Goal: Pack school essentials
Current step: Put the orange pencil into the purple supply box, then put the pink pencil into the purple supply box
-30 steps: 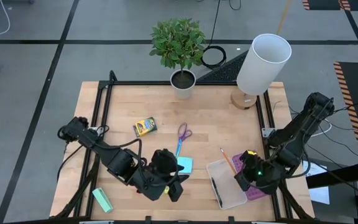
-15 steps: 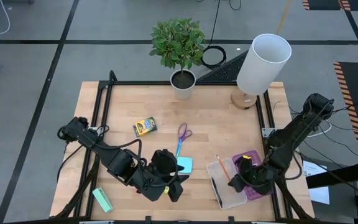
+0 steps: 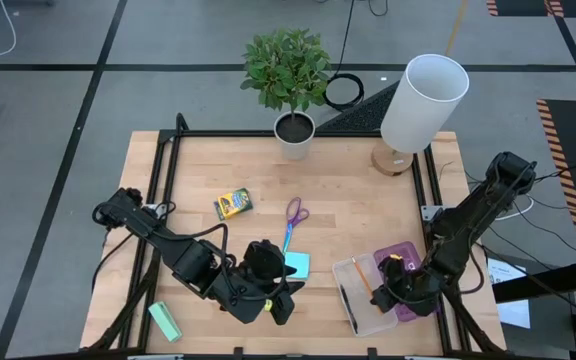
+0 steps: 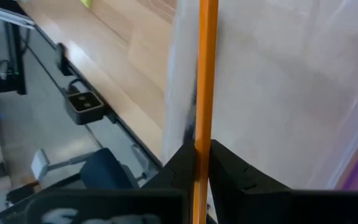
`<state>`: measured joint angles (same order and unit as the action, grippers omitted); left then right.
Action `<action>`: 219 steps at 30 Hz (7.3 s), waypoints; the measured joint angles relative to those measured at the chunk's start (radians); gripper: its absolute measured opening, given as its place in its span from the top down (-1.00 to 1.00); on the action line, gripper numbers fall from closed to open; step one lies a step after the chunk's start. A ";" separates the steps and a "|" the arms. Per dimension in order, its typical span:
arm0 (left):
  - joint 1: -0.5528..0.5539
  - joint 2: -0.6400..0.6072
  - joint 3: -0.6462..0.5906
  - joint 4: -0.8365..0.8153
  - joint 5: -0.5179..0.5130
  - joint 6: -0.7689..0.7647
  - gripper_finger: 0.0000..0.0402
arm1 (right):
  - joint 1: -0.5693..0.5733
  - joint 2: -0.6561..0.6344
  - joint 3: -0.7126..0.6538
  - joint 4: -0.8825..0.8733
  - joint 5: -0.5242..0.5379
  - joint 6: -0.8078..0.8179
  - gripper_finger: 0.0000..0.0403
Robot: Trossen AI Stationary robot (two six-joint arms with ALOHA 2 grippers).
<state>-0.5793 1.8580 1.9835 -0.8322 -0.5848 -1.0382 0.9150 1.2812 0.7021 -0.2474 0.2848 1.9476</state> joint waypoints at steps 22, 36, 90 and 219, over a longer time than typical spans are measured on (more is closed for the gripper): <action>0.009 0.001 0.000 0.000 -0.004 0.007 0.10 | 0.000 0.103 0.000 0.084 -0.053 0.054 0.86; 0.009 0.001 0.000 0.000 -0.020 0.003 0.10 | -0.033 0.103 0.000 0.078 -0.054 0.034 0.85; 0.006 0.001 0.000 -0.007 -0.026 -0.034 0.10 | -0.069 0.103 0.083 0.228 0.000 -0.124 0.37; 0.039 -0.215 -0.884 0.080 0.524 -0.708 0.89 | -0.114 -0.495 0.247 -0.287 0.290 -0.740 0.40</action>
<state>-0.5401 1.6425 1.0992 -0.7520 -0.0612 -1.7464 0.8012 0.7861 0.9489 -0.5341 0.5751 1.2081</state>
